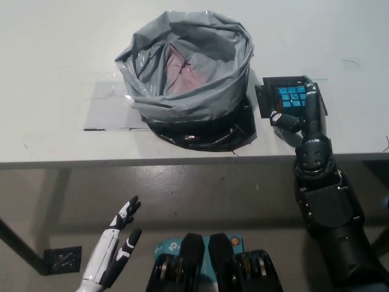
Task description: Use the right hand to pick up a rubix's cube and place it into a plastic bag and lift the bag
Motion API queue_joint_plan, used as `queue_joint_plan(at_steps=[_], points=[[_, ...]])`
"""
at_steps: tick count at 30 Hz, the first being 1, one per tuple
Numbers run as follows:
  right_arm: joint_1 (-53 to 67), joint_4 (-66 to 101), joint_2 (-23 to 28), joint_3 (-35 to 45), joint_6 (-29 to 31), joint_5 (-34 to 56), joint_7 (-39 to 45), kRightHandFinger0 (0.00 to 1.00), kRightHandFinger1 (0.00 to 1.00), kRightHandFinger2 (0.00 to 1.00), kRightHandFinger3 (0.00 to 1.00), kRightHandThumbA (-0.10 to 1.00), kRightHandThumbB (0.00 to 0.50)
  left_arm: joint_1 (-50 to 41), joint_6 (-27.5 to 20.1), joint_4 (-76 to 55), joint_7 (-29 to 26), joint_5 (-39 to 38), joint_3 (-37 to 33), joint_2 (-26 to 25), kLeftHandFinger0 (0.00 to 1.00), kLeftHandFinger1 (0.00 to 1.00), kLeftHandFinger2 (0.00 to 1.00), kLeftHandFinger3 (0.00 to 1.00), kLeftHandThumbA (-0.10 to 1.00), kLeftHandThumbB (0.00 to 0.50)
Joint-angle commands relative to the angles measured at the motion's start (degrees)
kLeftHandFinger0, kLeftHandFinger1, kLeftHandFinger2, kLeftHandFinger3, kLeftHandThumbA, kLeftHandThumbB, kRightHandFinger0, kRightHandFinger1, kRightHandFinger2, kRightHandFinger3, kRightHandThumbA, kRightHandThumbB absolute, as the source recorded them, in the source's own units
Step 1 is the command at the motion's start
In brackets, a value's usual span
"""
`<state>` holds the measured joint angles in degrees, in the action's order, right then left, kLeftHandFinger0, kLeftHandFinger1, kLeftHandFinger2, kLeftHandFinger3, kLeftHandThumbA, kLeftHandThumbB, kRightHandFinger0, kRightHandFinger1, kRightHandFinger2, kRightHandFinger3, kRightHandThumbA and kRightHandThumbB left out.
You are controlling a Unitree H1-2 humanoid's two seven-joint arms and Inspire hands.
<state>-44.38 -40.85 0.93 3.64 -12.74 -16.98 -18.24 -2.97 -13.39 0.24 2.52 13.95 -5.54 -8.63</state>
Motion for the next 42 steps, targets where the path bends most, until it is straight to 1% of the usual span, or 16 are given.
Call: queue_joint_plan(at_steps=[1,11,13,14,15,16,17,18,19,21,23,28,33,35,40,42], points=[[-2.99,-1.40,0.43,0.45,0.67,1.97,-0.57,1.00,1.00,1.00,1.00,0.77,0.500,0.24,-2.23,-1.98,0.39,-1.17,-0.10,-0.52,1.00,1.00,1.00,1.00,1.00,0.189],[-4.14,-4.29,0.78,1.89,3.88,4.79,-0.76,1.00,1.00,1.00,1.00,0.71,0.500,0.45,-2.23,-1.95,0.49,-1.10,-0.15,-0.44,1.00,1.00,1.00,1.00,1.00,0.188],[-4.41,-5.77,0.22,3.89,8.49,6.83,-2.71,1.00,1.00,1.00,1.00,0.57,0.479,0.45,-1.90,-2.21,0.61,-1.17,-0.15,-0.44,1.00,1.00,1.00,1.00,1.00,0.186],[-4.52,-6.47,0.02,4.67,10.93,7.54,-3.69,1.00,1.00,1.00,1.00,0.55,0.471,0.44,-1.88,-2.24,0.67,-1.28,-0.16,-0.41,1.00,1.00,1.00,1.00,1.00,0.184],[-4.60,-7.04,-0.56,6.26,14.10,8.78,-5.48,0.75,0.94,1.00,1.00,0.42,0.477,0.44,-1.92,-2.20,0.67,-1.23,-0.19,-0.40,1.00,1.00,1.00,1.00,1.00,0.184],[-4.61,-6.98,-0.84,6.76,14.85,8.79,-6.79,0.39,0.53,0.85,1.00,0.41,0.400,0.44,-1.99,-2.14,0.69,-1.26,-0.19,-0.43,1.00,1.00,1.00,1.00,1.00,0.184],[-4.67,-6.94,-1.10,7.16,15.36,8.52,-8.10,0.20,0.36,0.67,1.00,0.41,0.410,0.45,-2.06,-2.08,0.71,-1.32,-0.18,-0.45,1.00,1.00,1.00,1.00,1.00,0.184],[-4.87,-6.53,-1.32,7.97,14.32,8.10,-10.14,0.01,0.04,0.24,0.54,0.21,0.281,0.45,-2.21,-2.11,0.70,-1.32,-0.19,-0.46,1.00,1.00,1.00,1.00,1.00,0.181],[-4.95,-6.73,-1.24,8.16,14.68,7.98,-10.60,0.00,0.03,0.21,0.31,0.08,0.247,0.46,-2.29,-2.09,0.64,-1.33,-0.16,-0.41,1.00,1.00,1.00,1.00,1.00,0.180],[-5.34,-7.40,-1.10,8.58,16.01,8.25,-10.73,0.00,0.08,0.34,0.30,-0.08,0.239,0.75,-2.24,-2.03,0.60,-1.32,-0.03,-0.49,1.00,1.00,1.00,1.00,1.00,0.178],[-5.23,-7.14,-0.94,8.80,16.05,8.64,-10.24,0.00,0.13,0.50,0.48,-0.10,0.209,0.94,-2.23,-1.93,0.61,-1.21,-0.06,-0.50,1.00,1.00,1.00,1.00,1.00,0.181],[-4.82,-8.27,-0.51,9.18,18.16,10.42,-8.77,0.00,0.20,0.60,0.67,-0.10,0.207,0.96,-2.21,-1.87,0.62,-1.08,-0.10,-0.47,1.00,1.00,1.00,1.00,1.00,0.187],[-5.47,-8.90,-0.18,9.68,19.00,12.09,-8.44,0.01,0.24,0.63,0.72,-0.10,0.219,1.52,-1.57,-2.01,0.58,-0.73,-0.04,-0.45,1.00,1.00,1.00,1.00,1.00,0.196],[-5.33,-8.06,-0.30,10.20,19.74,13.27,-7.97,0.00,0.29,0.67,0.75,-0.10,0.205,1.58,-1.91,-1.81,0.59,-0.76,-0.07,-0.52,1.00,1.00,1.00,1.00,1.00,0.191],[-6.48,-2.52,-2.05,15.82,21.75,24.10,-2.17,0.00,0.31,0.80,0.84,-0.10,0.163,1.86,-2.58,-1.39,0.33,-0.36,-0.08,-0.65,1.00,1.00,1.00,1.00,1.00,0.186],[-6.60,1.67,-2.85,17.17,20.33,27.58,0.19,0.00,0.32,0.83,0.88,-0.10,0.159,1.84,-2.90,-1.06,0.18,-0.22,-0.05,-0.69,1.00,1.00,1.00,1.00,1.00,0.182]])
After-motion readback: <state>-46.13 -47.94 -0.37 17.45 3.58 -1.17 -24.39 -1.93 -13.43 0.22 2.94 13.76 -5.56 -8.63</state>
